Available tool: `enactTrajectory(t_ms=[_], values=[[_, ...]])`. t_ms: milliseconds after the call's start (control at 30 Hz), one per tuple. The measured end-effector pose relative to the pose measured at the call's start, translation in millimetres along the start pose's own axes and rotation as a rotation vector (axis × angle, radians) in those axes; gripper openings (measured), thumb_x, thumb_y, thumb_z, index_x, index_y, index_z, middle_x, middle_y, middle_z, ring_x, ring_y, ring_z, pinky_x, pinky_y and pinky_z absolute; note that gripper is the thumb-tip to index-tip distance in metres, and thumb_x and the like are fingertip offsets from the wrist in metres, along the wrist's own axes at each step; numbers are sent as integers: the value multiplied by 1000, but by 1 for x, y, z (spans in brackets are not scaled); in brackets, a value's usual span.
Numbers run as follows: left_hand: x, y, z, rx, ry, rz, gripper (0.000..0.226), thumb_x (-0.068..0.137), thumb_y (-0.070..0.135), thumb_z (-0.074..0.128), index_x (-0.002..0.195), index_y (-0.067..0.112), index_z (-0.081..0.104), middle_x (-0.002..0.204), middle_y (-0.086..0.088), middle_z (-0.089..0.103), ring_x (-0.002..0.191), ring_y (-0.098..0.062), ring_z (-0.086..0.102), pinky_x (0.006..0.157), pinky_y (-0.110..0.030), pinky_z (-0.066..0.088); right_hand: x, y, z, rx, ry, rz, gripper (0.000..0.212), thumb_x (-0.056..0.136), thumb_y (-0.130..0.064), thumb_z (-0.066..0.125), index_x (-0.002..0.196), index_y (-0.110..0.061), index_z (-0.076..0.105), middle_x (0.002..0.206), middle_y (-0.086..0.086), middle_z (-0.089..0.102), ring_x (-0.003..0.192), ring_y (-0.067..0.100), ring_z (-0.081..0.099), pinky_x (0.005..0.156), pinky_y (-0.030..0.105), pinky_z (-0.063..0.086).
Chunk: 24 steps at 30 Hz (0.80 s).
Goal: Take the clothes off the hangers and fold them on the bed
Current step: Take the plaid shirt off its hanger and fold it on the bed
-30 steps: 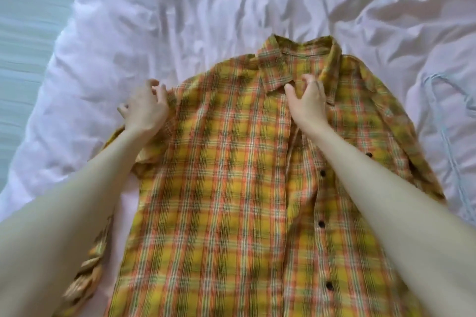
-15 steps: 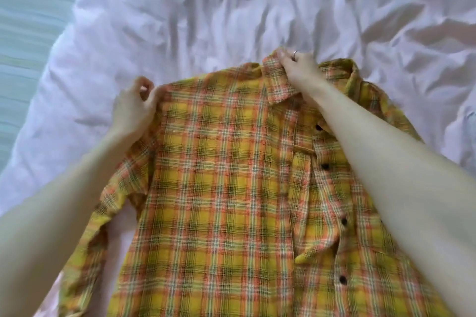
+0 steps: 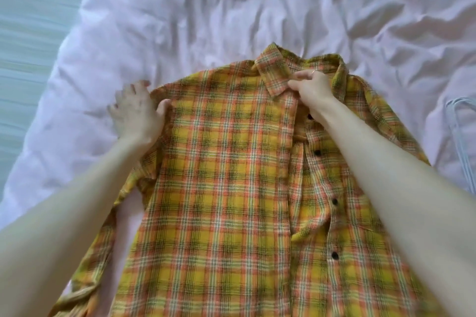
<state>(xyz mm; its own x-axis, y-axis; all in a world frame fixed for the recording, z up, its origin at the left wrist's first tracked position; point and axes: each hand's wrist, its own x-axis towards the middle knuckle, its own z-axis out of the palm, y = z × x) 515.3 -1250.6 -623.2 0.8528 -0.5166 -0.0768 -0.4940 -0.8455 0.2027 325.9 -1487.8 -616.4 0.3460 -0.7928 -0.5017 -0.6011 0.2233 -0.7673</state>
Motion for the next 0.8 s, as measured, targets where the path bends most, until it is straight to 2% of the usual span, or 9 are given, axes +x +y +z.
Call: enactTrajectory(t_ms=[67,133,233,333,500,600,667,733,800], values=[[-11,4,1,38,43,91,52,89,28,55,135,9,39,131,-21,43,122,-39,38,98,-53,29,-9,1,-2,-23,3,-10,27,88,-12,61,115,-13,55,116,6,60,103,19,60,93,35,51],[-39,11,4,18,52,219,51,89,21,54,137,10,39,136,-21,41,125,-40,36,100,-57,26,-32,11,-7,-126,25,-47,33,90,-17,59,122,-12,54,116,1,58,105,17,57,95,36,49],[-94,23,21,-6,-51,409,51,92,22,52,140,13,39,148,-15,34,139,-34,26,110,-59,16,-81,39,-19,-338,171,-122,23,95,-21,52,116,-14,56,109,-1,57,95,16,55,82,27,44],[-151,36,36,-34,-162,521,49,96,30,46,143,19,36,153,-10,27,144,-30,16,112,-59,7,-129,86,-32,-500,261,-117,21,96,-28,49,109,-13,55,112,4,54,98,20,52,77,29,40],[-244,46,49,-36,-250,685,45,93,41,34,133,24,48,151,-10,32,141,-33,24,109,-62,15,-221,176,-49,-574,260,36,30,95,-39,48,108,-13,50,110,3,51,89,17,48,67,26,36],[-291,47,55,9,-282,796,40,92,36,40,128,24,54,149,-11,36,140,-34,27,109,-63,17,-267,220,-50,-639,261,105,35,94,-45,47,111,-15,50,113,2,49,103,21,49,82,35,44],[-320,47,56,40,-315,851,41,91,35,37,124,21,58,147,-12,39,138,-35,30,108,-64,20,-292,241,-55,-691,286,109,36,94,-44,47,115,-15,53,117,2,49,111,23,46,93,39,40],[-343,45,57,72,-338,881,42,91,37,39,123,19,59,145,-12,42,138,-34,32,108,-64,20,-310,255,-65,-705,321,112,36,95,-41,47,116,-13,55,122,3,50,115,24,44,96,41,38],[-369,45,54,103,-350,894,44,88,38,55,125,15,58,142,-12,46,136,-34,35,107,-63,17,-327,266,-82,-733,367,123,34,94,-38,48,116,-13,57,123,5,50,117,25,43,97,43,36]])
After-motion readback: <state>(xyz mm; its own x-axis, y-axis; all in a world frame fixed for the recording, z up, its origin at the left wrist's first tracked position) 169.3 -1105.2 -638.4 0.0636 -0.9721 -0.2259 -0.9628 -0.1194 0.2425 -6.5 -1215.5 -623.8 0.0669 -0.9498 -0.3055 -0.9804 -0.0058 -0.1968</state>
